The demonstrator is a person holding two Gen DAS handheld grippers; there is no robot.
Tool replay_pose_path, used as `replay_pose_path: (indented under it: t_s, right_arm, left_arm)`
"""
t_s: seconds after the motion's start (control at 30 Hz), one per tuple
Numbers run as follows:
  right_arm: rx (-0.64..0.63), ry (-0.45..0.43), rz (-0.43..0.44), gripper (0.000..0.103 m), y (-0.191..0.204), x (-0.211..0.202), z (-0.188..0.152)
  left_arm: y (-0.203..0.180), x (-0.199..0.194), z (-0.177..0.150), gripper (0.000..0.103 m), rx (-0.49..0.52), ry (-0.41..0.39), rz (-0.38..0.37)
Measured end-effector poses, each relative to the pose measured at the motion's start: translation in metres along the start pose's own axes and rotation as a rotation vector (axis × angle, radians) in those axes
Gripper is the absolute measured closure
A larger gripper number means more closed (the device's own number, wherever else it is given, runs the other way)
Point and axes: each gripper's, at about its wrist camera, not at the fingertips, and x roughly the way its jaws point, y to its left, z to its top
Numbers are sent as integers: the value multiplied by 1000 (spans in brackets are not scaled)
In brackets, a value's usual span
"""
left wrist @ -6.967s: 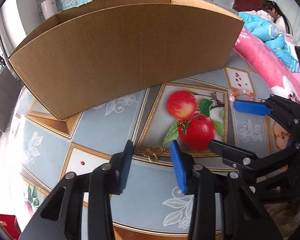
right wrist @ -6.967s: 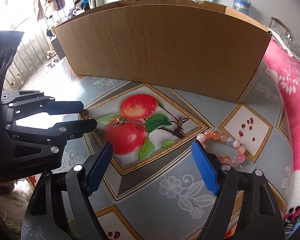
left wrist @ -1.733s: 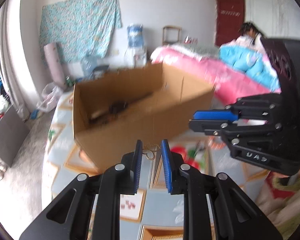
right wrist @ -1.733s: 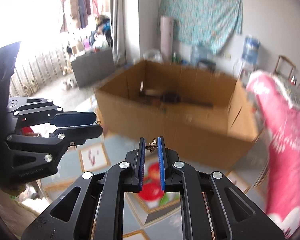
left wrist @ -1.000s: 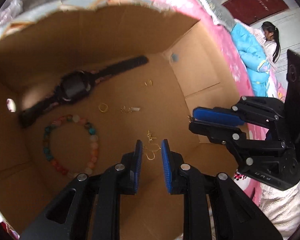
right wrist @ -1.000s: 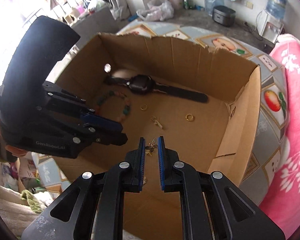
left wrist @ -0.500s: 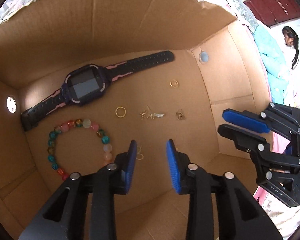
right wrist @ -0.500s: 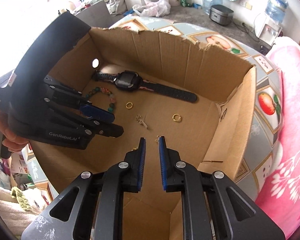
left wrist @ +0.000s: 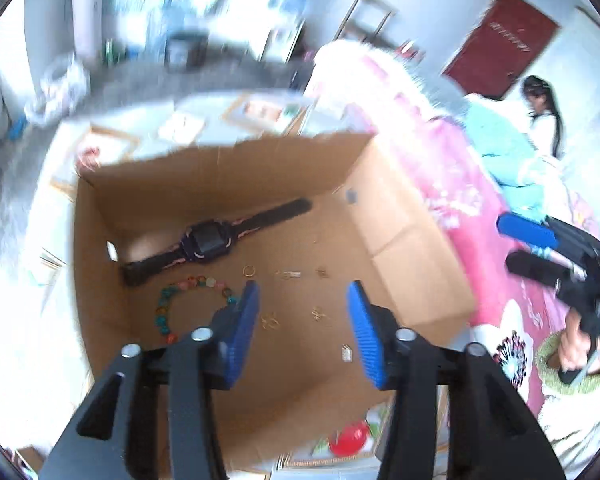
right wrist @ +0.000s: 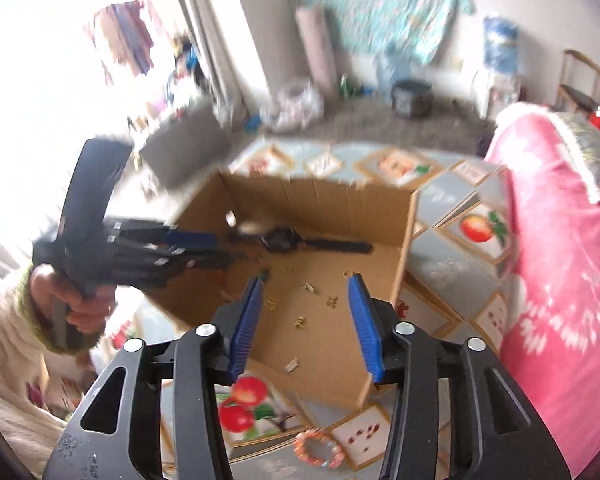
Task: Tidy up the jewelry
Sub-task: 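Lift both tools out of the box, then close the right tool on the orange-pink bead bracelet on the apple tile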
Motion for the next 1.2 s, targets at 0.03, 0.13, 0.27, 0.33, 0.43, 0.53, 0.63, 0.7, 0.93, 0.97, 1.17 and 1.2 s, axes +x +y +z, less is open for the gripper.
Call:
replay_pose_path:
  t_s: [0.03, 0.13, 0.27, 0.33, 0.43, 0.53, 0.63, 0.7, 0.93, 0.97, 1.17, 1.2]
  right_arm:
    - [6, -34, -4, 56, 1, -14, -6]
    - [24, -129, -17, 53, 2, -57, -34]
    - [94, -128, -43, 52, -2, -67, -81]
    - [135, -79, -54, 52, -5, -46, -102]
    - [226, 26, -70, 52, -18, -6, -134]
    - [263, 98, -92, 56, -30, 19, -155]
    - [259, 158, -130, 62, -34, 44, -165]
    - [243, 170, -148, 65, -32, 51, -165]
    - [202, 211, -231, 80, -34, 72, -168]
    - [203, 216, -234, 85, -36, 74, -170]
    - [190, 224, -219, 96, -34, 85, -170]
    - [179, 228, -214, 96, -31, 87, -170]
  left_arm:
    - [-6, -17, -8, 48, 30, -44, 8]
    - [-27, -58, -42, 29, 97, -179, 42]
    - [-51, -66, -88, 12, 122, -244, 64]
    - [-57, -48, -102, 6, 119, -222, 85]
    - [-58, -10, -133, 6, 105, -120, 161]
    - [-56, 30, -153, 6, 111, -23, 288]
    - [-49, 56, -165, 6, 92, 34, 362]
    - [-41, 63, -168, 6, 59, 48, 371]
    - [-21, 81, -170, 6, -45, 106, 406]
    - [-18, 82, -170, 6, -57, 116, 416]
    - [-6, 83, -170, 6, -116, 114, 410]
    - [-5, 82, -170, 6, -117, 113, 410]
